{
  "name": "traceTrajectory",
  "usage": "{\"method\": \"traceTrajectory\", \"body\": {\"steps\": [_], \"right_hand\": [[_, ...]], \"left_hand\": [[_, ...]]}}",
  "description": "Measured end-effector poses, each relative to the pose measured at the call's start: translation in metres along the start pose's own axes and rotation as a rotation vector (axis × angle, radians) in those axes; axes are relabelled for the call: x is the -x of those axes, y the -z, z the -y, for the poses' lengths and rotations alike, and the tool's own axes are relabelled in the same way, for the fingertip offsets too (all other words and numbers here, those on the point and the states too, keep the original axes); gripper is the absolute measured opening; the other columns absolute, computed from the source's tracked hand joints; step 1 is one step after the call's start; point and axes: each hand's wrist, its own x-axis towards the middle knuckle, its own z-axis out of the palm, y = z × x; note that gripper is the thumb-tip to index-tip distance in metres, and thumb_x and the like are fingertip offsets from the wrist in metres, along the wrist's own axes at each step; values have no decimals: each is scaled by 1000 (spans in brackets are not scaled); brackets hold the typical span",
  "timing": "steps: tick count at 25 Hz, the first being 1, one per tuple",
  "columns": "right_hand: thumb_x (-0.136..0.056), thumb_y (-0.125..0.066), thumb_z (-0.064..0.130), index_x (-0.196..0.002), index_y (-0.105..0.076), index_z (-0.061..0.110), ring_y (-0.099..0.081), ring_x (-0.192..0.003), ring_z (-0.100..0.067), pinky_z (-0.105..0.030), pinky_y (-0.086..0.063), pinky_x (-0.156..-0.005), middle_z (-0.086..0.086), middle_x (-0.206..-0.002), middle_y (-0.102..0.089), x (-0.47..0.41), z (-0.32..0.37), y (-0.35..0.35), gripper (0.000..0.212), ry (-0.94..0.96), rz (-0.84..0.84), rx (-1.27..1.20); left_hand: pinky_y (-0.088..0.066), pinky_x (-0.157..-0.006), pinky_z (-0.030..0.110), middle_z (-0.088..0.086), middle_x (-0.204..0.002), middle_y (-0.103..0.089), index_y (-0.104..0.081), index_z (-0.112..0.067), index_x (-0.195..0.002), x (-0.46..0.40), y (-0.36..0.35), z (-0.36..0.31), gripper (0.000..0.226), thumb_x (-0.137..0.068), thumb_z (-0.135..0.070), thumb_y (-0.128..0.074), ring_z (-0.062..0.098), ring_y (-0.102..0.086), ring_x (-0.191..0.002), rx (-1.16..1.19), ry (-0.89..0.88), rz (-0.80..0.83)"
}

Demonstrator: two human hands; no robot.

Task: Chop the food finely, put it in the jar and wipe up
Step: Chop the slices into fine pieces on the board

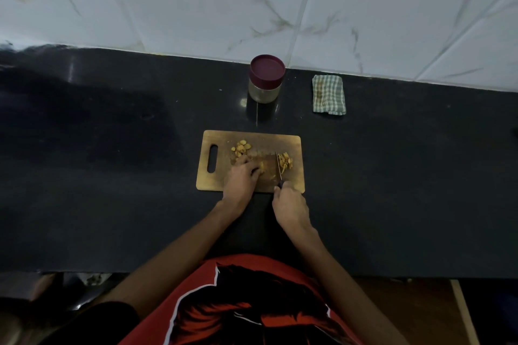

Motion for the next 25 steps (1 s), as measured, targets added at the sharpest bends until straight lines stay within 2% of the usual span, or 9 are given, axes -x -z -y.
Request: {"method": "traceTrajectory", "body": {"steps": [5, 12, 20, 25], "right_hand": [[-105, -39, 31, -117, -50, 8, -65, -96, -29, -47, -58, -78, -12, -110, -61, 4, 6, -2, 29, 44, 58, -6], [-105, -38, 30, -116, -50, 6, -64, -98, -34, -51, -57, -78, -15, -114, -58, 4, 7, -2, 29, 73, 93, -13], [-105, -38, 30, -115, -50, 8, -64, -97, -30, -47, -57, -78, -13, -109, -60, -2, 7, -6, 27, 73, 102, 9], [-105, -38, 29, -114, -50, 6, -63, -96, -28, -36, -45, -69, -14, -107, -62, -6, 7, -8, 27, 114, 71, 23]], "left_hand": [[-52, -76, 35, 5, -105, -57, -69, -10, -106, 2, 1, 0, 20, -91, -18, -59, 17, -58, -86, -18, -8, 4], [-52, -75, 35, 5, -106, -56, -68, -11, -109, 5, 3, 0, 21, -91, -18, -58, 17, -58, -85, -36, -24, 8], [-53, -77, 38, 6, -109, -57, -68, -10, -110, 5, 2, -1, 22, -91, -17, -59, 18, -59, -87, -13, -5, 3], [-54, -73, 39, 6, -107, -56, -69, -10, -106, 4, 1, 0, 20, -91, -17, -59, 19, -59, -85, -26, -9, 8]]}}
